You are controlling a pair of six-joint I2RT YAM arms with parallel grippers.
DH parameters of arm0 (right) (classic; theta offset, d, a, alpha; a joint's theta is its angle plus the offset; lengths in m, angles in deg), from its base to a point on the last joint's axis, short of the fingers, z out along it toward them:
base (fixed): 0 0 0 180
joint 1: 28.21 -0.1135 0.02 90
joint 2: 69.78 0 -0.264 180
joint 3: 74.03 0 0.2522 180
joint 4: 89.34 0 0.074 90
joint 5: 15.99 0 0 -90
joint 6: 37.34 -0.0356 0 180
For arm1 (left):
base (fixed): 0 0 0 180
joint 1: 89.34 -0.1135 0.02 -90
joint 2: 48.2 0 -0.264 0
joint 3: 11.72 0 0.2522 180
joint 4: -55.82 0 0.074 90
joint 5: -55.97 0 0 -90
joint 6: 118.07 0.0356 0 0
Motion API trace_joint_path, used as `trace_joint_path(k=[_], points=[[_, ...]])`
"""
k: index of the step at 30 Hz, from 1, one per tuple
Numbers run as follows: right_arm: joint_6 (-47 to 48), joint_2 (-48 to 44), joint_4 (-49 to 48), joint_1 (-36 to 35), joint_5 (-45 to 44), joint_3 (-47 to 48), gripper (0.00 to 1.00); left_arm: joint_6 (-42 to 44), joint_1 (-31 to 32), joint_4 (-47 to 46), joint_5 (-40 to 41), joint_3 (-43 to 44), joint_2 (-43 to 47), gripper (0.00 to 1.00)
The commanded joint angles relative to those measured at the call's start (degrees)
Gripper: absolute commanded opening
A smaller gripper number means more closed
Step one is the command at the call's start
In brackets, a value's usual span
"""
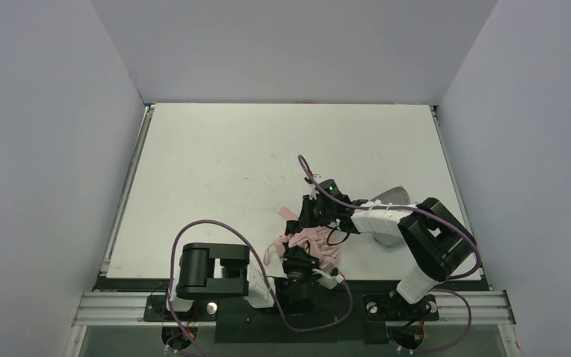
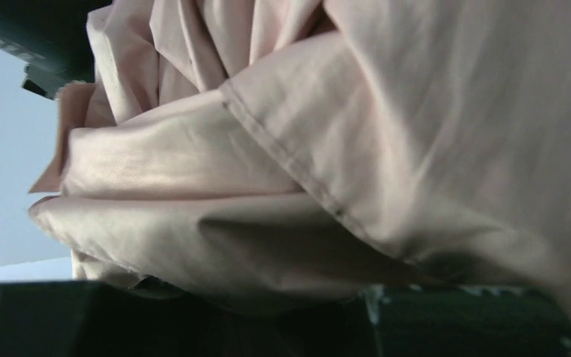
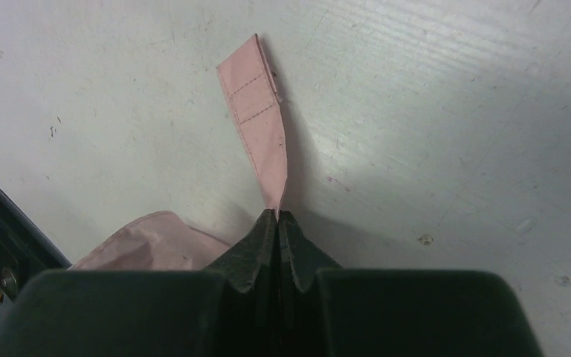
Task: Put away the umbrella
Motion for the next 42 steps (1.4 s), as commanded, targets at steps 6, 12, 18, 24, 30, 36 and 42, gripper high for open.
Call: trace_joint_path(k=[6, 12, 18, 24, 30, 36, 42], points=[[2.3, -1.2, 5.6, 1.0, -2.5, 3.7, 0.0, 15.0, -9.8, -16.7, -0.3, -2.2, -2.2, 0.0], [1.8, 2.7, 1.4, 1.2, -2.7, 0.9, 0.0, -5.4, -7.9, 9.5, -3.2, 2.6, 1.2, 0.12], [1.9, 4.4, 0.1, 1.8, -2.2, 1.1, 0.0, -19.5, -7.1, 28.1, -7.2, 5.5, 4.7, 0.42], [2.3, 4.6, 0.1, 2.4, -2.0, 1.4, 0.0, -28.1, -6.1, 41.4, -9.1, 7.9, 8.6, 0.78], [2.6, 5.0, -0.4, 2.7, -1.0, 1.8, 0.0, -37.1, -5.0, 60.7, -5.9, 13.8, 10.4, 0.97], [3.1, 5.9, 0.1, 2.7, -0.7, 3.4, 0.0, -43.7, -4.9, 72.4, -9.9, 19.1, 14.7, 0.97], [3.1, 6.5, -0.2, 2.7, -0.4, 3.9, 0.0, -43.1, -5.9, 72.8, -24.3, 19.6, 24.0, 0.97]])
